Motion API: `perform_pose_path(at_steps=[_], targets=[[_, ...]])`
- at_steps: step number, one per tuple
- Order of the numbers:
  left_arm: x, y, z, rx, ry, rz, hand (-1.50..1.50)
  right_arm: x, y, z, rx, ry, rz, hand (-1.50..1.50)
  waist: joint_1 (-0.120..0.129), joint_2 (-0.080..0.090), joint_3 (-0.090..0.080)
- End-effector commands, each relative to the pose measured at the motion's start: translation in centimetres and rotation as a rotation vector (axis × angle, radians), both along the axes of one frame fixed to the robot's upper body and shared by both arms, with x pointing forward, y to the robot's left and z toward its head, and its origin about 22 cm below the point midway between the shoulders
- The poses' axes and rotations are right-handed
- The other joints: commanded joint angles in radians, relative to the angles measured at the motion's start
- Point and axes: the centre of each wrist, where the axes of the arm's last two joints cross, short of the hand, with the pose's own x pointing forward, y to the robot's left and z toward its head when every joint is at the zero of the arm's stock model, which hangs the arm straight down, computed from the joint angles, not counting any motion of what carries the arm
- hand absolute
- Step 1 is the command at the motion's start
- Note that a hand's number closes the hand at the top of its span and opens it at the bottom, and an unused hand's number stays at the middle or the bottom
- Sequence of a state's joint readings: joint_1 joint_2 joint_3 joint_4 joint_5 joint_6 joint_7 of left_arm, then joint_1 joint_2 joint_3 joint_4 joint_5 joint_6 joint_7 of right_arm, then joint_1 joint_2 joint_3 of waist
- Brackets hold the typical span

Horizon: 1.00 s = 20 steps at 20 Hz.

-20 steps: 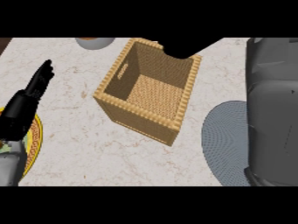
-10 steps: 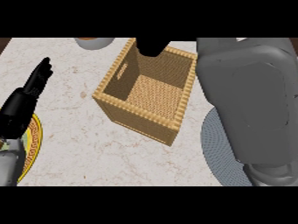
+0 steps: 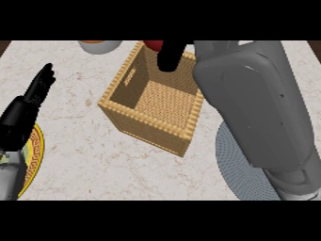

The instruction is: Pick the tomato from the placemat and place it in the basket

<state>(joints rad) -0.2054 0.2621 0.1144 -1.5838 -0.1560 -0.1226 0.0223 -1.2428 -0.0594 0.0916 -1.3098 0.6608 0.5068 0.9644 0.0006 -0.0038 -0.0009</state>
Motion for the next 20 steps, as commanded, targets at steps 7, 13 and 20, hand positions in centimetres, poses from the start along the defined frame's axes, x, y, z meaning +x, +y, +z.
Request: perform_pose_path(at_steps=[7, 13, 20], targets=[[-1.0, 0.4, -0.8, 0.009, -0.003, -0.001, 0.0, 0.0, 0.2, -0.1, 0.084, 0.161, -0.01, -1.5, 0.006, 0.0, 0.001], [0.0, 1.1, -0.5, -0.006, 0.006, -0.006, 0.0, 0.1, -2.6, 1.5, 0.417, -0.025, -0.085, -1.5, 0.01, 0.005, 0.001], [0.3, -0.2, -0.3, -0.003, -0.004, 0.011, 0.0, -0.6, -7.1, 2.4, 0.671, -0.221, -0.337, -1.5, -0.009, -0.001, 0.001]])
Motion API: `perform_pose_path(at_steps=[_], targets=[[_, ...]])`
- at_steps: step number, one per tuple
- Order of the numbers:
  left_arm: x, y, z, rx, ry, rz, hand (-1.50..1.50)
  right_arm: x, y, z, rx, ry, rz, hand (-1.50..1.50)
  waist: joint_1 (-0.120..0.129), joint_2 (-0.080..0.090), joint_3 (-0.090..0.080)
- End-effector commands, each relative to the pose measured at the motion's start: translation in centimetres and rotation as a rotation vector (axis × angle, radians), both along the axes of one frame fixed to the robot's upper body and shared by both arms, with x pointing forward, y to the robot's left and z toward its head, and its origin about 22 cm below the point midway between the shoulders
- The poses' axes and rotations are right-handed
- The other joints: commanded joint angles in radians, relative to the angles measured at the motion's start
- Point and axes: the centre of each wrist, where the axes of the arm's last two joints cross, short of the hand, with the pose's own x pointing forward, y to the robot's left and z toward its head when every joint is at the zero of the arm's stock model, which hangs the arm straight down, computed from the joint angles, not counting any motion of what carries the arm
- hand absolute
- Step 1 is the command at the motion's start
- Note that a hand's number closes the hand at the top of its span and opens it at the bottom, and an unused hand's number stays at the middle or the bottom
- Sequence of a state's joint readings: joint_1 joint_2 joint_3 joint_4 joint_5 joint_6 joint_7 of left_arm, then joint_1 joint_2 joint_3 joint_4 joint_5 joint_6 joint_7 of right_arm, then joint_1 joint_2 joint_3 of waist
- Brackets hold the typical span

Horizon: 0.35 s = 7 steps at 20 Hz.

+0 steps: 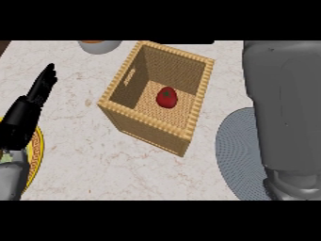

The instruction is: Pick the tomato from the placemat and place it in the basket

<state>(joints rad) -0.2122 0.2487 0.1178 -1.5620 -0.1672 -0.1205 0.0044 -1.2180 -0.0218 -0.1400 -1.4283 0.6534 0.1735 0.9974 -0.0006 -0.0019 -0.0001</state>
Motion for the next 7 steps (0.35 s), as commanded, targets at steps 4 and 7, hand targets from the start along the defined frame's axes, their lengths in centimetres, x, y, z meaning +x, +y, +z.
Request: perform_pose_path(at_steps=[4, 7], targets=[[0.6, 1.4, 0.7, 0.007, -0.013, 0.019, 0.0, -1.1, -6.8, -1.3, 0.213, -0.1, -0.263, -1.5, -0.018, -0.001, 0.001], [-1.1, 0.0, -0.9, 0.007, -0.01, 0.017, 0.0, -2.5, -11.6, -1.8, 0.235, -0.139, -0.325, -1.5, -0.013, -0.003, 0.001]])
